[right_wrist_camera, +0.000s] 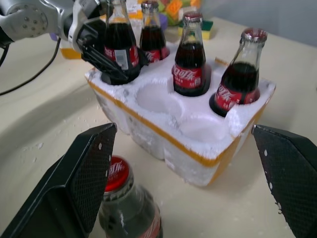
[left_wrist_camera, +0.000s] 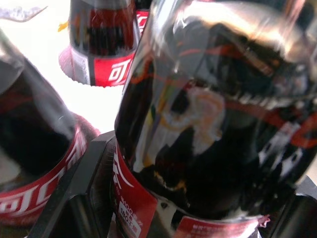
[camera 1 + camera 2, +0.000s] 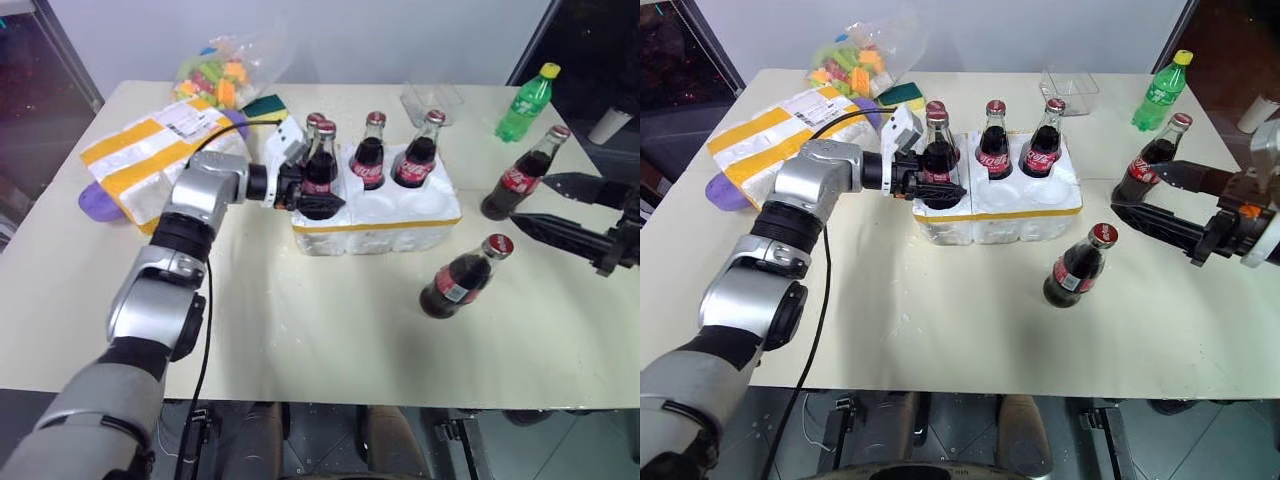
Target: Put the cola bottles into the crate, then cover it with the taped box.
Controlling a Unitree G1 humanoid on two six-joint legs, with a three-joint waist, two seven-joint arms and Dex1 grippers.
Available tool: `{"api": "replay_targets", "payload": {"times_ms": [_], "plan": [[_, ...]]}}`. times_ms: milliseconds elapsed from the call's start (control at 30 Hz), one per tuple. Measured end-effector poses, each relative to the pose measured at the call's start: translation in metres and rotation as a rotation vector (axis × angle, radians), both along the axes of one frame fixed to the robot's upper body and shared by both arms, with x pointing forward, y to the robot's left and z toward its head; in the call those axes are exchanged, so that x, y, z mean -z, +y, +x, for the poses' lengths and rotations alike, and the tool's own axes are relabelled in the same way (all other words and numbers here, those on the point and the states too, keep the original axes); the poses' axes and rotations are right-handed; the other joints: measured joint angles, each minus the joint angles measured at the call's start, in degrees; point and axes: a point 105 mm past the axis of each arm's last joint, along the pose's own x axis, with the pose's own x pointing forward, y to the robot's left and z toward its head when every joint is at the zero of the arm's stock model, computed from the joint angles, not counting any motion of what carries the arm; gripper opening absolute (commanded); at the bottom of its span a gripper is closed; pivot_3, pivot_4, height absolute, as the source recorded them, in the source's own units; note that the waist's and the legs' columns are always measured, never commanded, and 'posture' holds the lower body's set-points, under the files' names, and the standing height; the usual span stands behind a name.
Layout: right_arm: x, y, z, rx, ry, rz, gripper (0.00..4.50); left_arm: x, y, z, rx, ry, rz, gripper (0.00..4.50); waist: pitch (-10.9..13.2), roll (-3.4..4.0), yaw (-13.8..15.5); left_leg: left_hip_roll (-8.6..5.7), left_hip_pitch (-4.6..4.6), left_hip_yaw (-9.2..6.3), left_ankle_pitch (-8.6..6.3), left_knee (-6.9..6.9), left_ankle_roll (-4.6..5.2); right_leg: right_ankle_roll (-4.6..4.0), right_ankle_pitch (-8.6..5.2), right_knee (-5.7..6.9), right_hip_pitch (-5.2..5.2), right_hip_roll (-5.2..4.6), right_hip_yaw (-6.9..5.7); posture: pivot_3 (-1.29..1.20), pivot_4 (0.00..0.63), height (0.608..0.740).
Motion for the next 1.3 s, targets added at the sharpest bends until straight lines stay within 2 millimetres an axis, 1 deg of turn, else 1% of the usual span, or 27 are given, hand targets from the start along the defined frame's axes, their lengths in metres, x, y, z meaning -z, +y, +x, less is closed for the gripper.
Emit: {"api": "replay_targets", "payload": {"times_ms": [33, 100, 133, 167, 300, 367, 433, 500, 567, 600, 667, 733, 800, 833, 867, 900, 933, 1000, 1067, 1167, 1233, 1300], "plan": [[0.004, -0.003, 0.000, 0.009, 0.007, -0.012, 4.50, 0.002, 0.000, -0.001, 0.001, -0.007, 0.000, 2.88, 0.00, 0.00, 0.00, 0.00, 0.03, -0.01, 0.00, 0.00, 0.00, 0.00, 0.00, 0.00, 0.03, 0.00, 0.00, 0.00, 0.150, 0.739], [0.009, -0.007, 0.000, 0.023, 0.011, -0.028, 4.50, 0.005, 0.001, 0.000, -0.005, -0.021, 0.004, 3.92, -0.01, 0.00, 0.00, 0.00, 0.06, -0.01, 0.00, 0.00, 0.00, 0.00, 0.00, 0.01, 0.05, 0.00, 0.00, 0.00, 0.150, 0.739], [0.010, -0.009, 0.000, 0.030, 0.005, -0.034, 4.50, 0.005, 0.000, -0.001, -0.001, -0.033, 0.009, 4.35, -0.01, 0.01, 0.01, 0.00, 0.06, -0.01, 0.00, 0.00, 0.00, 0.00, 0.00, 0.01, 0.07, 0.00, 0.00, 0.00, 0.150, 0.739], [0.010, -0.011, 0.001, 0.036, -0.002, -0.037, 4.50, 0.004, 0.000, -0.003, 0.005, -0.041, 0.011, 4.44, -0.01, 0.01, 0.00, 0.00, 0.08, -0.01, 0.00, 0.01, 0.00, 0.00, 0.00, 0.01, 0.09, 0.00, 0.00, 0.00, 0.150, 0.739], [0.012, -0.031, 0.006, 0.119, -0.014, -0.047, 4.50, 0.004, 0.004, -0.007, 0.006, -0.052, 0.014, 4.44, -0.02, 0.01, -0.02, 0.00, 0.10, -0.02, 0.00, 0.01, 0.00, 0.00, 0.00, 0.01, 0.11, 0.00, 0.00, 0.00, 0.150, 0.739], [0.015, -0.044, 0.003, 0.165, -0.001, -0.047, 4.50, -0.001, 0.010, -0.010, 0.003, -0.041, 0.008, 4.44, -0.01, 0.02, 0.00, 0.00, 0.07, -0.03, 0.00, -0.02, 0.00, 0.00, -0.01, 0.02, 0.07, 0.00, -0.01, 0.00, 0.150, 0.739], [0.016, -0.056, -0.009, 0.208, 0.001, -0.049, 4.50, -0.018, 0.021, -0.019, 0.022, -0.030, -0.029, 4.44, -0.01, 0.02, 0.03, 0.00, 0.03, -0.05, 0.00, -0.11, 0.00, 0.01, -0.03, 0.03, 0.00, 0.01, -0.01, 0.00, 0.150, 0.739], [0.018, -0.065, -0.025, 0.241, 0.001, -0.044, 4.50, -0.044, 0.036, -0.033, 0.047, -0.025, -0.080, 4.44, -0.01, 0.02, -0.02, 0.00, 0.04, -0.07, 0.00, -0.16, 0.00, 0.03, -0.07, 0.01, 0.01, 0.02, -0.02, 0.00, 0.150, 0.739], [0.025, -0.069, -0.042, 0.268, 0.017, -0.038, 4.50, -0.073, 0.053, -0.055, 0.095, -0.029, -0.128, 4.44, -0.02, 0.04, -0.22, 0.01, 0.08, -0.07, -0.01, -0.16, 0.01, 0.02, -0.09, 0.01, 0.04, 0.02, -0.02, 0.00, 0.150, 0.739], [0.029, -0.071, -0.049, 0.285, 0.027, -0.027, 4.50, -0.085, 0.059, -0.067, 0.122, -0.034, -0.145, 4.44, -0.04, 0.06, -0.31, 0.01, 0.15, -0.06, -0.01, -0.09, 0.00, 0.02, -0.08, 0.02, 0.14, 0.01, -0.01, 0.00, 0.150, 0.739], [0.037, -0.068, -0.060, 0.317, 0.031, 0.005, 4.50, -0.093, 0.066, -0.095, 0.202, 0.001, -0.134, 4.44, -0.07, 0.10, -0.39, 0.02, 0.25, -0.07, -0.01, -0.12, -0.01, -0.01, -0.10, 0.03, 0.22, 0.01, -0.01, 0.00, 0.150, 0.739], [0.053, -0.062, -0.069, 0.349, 0.057, 0.050, 4.50, -0.089, 0.073, -0.119, 0.259, 0.048, -0.100, 4.44, -0.09, 0.14, -0.32, 0.05, 0.50, -0.08, -0.02, -0.09, -0.02, -0.25, -0.23, 0.02, 0.47, 0.02, -0.02, 0.00, 0.150, 0.739], [0.062, -0.053, -0.072, 0.369, 0.067, 0.067, 4.50, -0.082, 0.070, -0.135, 0.307, 0.063, -0.062, 4.44, -0.14, 0.21, -0.19, 0.04, 0.64, -0.04, -0.02, -0.03, -0.04, -0.37, -0.27, -0.11, 0.68, -0.02, -0.01, 0.00, 0.150, 0.739], [0.066, -0.046, -0.072, 0.371, 0.066, 0.069, 4.50, -0.074, 0.067, -0.140, 0.317, 0.064, -0.039, 4.44, -0.17, 0.14, -0.14, 0.05, 0.77, -0.05, -0.03, -0.03, -0.05, -0.39, -0.27, -0.15, 0.81, -0.02, -0.01, 0.00, 0.150, 0.739], [0.075, -0.032, -0.072, 0.352, 0.073, 0.082, 4.50, -0.064, 0.063, -0.145, 0.324, 0.072, -0.014, 4.44, -0.23, 0.05, -0.04, 0.07, 0.94, -0.06, -0.03, -0.09, -0.06, -0.43, -0.29, -0.21, 1.00, -0.02, -0.01, 0.00, 0.150, 0.739], [0.080, -0.022, -0.071, 0.333, 0.084, 0.099, 4.50, -0.056, 0.060, -0.146, 0.328, 0.087, -0.003, 4.44, -0.24, 0.04, 0.07, 0.07, 0.97, -0.06, -0.03, -0.08, -0.06, -0.44, -0.30, -0.22, 1.05, -0.02, -0.02, 0.00, 0.150, 0.739], [0.089, -0.008, -0.067, 0.308, 0.101, 0.119, 4.50, -0.048, 0.053, -0.144, 0.324, 0.094, -0.005, 4.44, -0.24, 0.04, 0.08, 0.07, 0.95, -0.04, -0.03, -0.08, -0.06, -0.46, -0.29, -0.28, 1.04, -0.04, -0.02, 0.00, 0.150, 0.739], [0.098, 0.005, -0.060, 0.299, 0.116, 0.129, 4.50, -0.037, 0.044, -0.143, 0.319, 0.103, -0.010, 4.44, -0.24, 0.04, 0.02, 0.07, 0.89, 0.00, -0.03, -0.09, -0.05, -0.50, -0.25, -0.44, 1.02, -0.05, 0.00, 0.00, 0.150, 0.739], [0.106, 0.009, -0.054, 0.309, 0.129, 0.135, 4.50, -0.030, 0.038, -0.143, 0.325, 0.103, -0.004, 4.44, -0.24, 0.04, 0.03, 0.07, 0.76, 0.00, -0.03, -0.12, -0.04, -0.50, -0.25, -0.48, 0.90, -0.05, -0.01, 0.00, 0.150, 0.739], [0.116, 0.013, -0.045, 0.312, 0.144, 0.141, 4.50, -0.029, 0.032, -0.141, 0.323, 0.064, -0.016, 4.44, -0.24, 0.05, 0.03, 0.06, 0.68, -0.03, -0.03, -0.21, 0.00, -0.48, -0.26, -0.48, 0.80, 0.00, -0.02, 0.00, 0.150, 0.739], [0.123, 0.015, -0.036, 0.313, 0.157, 0.154, 4.50, -0.025, 0.025, -0.137, 0.321, 0.068, -0.027, 4.44, -0.25, 0.07, 0.02, 0.06, 0.68, -0.02, -0.03, -0.20, 0.00, -0.48, -0.26, -0.47, 0.80, 0.00, -0.02, 0.00, 0.150, 0.739], [0.125, 0.017, -0.031, 0.307, 0.162, 0.164, 4.50, -0.022, 0.024, -0.134, 0.314, 0.073, -0.031, 4.44, -0.24, 0.06, -0.02, 0.06, 0.67, -0.02, -0.03, -0.19, 0.00, -0.48, -0.26, -0.48, 0.79, 0.00, -0.02, 0.00, 0.150, 0.739]]}}
